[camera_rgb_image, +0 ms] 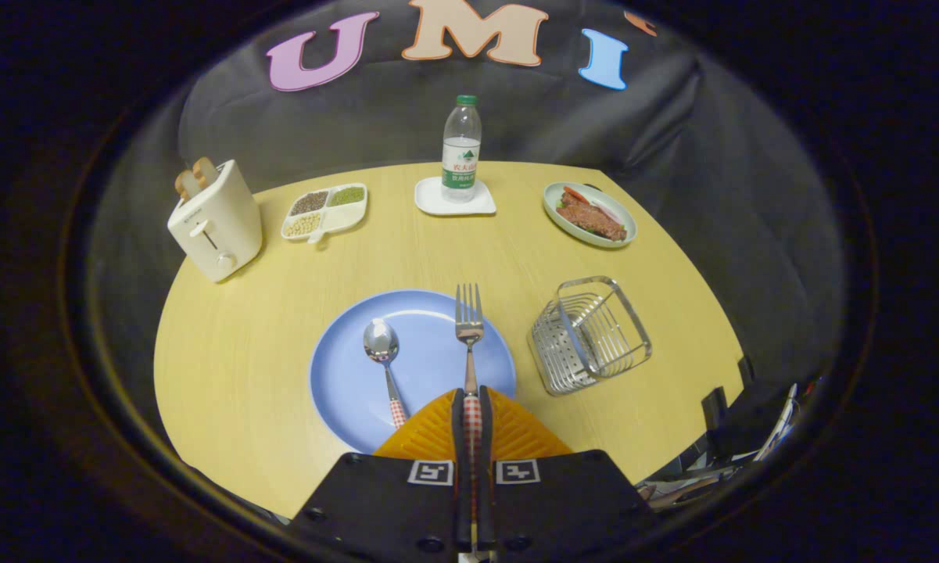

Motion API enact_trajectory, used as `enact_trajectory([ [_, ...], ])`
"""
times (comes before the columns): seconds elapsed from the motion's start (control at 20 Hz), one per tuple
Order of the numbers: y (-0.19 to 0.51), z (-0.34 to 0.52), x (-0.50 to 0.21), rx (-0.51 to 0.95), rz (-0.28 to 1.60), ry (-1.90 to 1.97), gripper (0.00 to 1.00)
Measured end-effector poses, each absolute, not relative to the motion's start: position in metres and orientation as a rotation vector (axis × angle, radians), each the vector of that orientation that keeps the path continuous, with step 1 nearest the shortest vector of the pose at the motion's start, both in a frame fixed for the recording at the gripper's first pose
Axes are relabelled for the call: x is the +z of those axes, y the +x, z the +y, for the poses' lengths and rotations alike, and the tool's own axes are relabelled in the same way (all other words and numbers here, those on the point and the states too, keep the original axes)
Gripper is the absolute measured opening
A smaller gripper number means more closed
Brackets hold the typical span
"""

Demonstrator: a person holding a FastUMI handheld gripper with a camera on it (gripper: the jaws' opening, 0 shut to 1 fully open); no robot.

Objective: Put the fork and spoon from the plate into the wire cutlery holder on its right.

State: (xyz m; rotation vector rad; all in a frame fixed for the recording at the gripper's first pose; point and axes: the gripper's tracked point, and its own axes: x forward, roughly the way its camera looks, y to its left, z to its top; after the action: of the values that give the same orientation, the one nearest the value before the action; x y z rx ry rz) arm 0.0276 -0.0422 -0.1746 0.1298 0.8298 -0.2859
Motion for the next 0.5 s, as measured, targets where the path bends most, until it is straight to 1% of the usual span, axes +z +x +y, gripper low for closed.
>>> enact_trajectory([
  [0.3, 0.013, -0.073, -0.127, -0.384, 0.949, 0.222, 0.06],
  [0.5, 0.001, -0.102, -0.113, -0.452, 1.082, 0.305, 0.06],
])
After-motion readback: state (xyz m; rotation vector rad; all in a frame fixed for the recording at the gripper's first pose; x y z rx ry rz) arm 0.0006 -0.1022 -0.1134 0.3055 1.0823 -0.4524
